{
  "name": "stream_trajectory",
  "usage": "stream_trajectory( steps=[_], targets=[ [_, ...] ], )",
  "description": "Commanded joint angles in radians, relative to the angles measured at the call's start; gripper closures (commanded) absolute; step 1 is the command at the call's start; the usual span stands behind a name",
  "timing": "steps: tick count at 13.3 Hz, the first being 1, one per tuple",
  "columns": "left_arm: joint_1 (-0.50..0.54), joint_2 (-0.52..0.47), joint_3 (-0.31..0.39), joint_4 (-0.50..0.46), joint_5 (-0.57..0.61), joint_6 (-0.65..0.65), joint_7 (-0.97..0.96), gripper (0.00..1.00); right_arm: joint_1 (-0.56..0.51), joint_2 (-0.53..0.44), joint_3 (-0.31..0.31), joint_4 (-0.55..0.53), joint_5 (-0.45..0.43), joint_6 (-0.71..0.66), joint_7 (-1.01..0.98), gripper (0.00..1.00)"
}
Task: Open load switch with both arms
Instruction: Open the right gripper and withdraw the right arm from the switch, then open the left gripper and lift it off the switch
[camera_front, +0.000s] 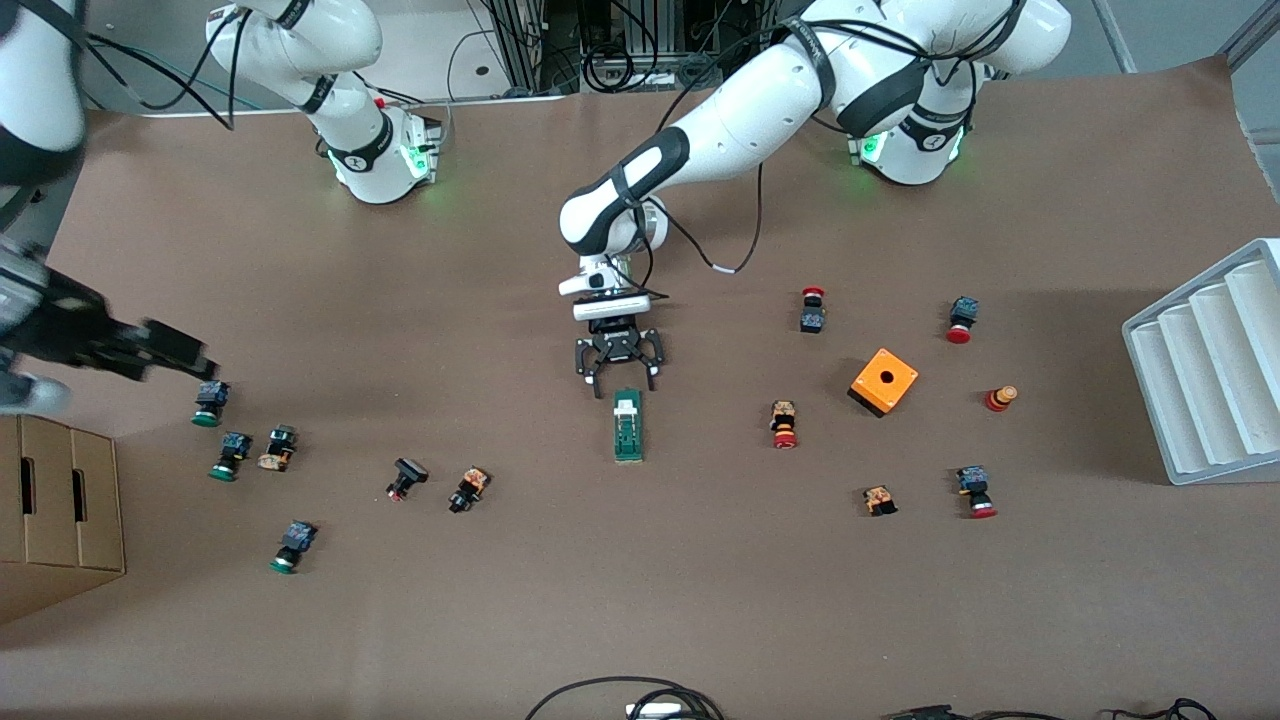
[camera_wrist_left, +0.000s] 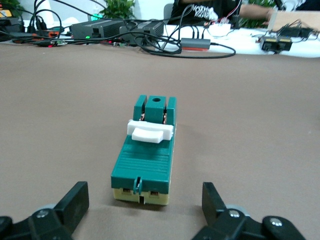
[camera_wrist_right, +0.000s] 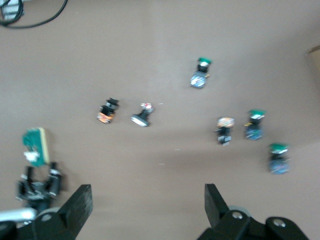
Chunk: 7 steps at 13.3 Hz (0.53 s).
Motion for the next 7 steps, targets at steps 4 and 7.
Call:
stream_trajectory(
  steps=[4,7],
  targets=[
    [0.001,-0.141,-0.026,-0.011,-0.183,0.013,0.178,0.0,0.003,-0.076,-0.053,-0.051,-0.058,-0.015,-0.203,0.0],
    [0.0,-0.201,-0.026,-0.007,-0.254,0.019,0.265,0.0,0.002,-0.064,-0.053,-0.051,-0.086,0.009,-0.207,0.0]
  ],
)
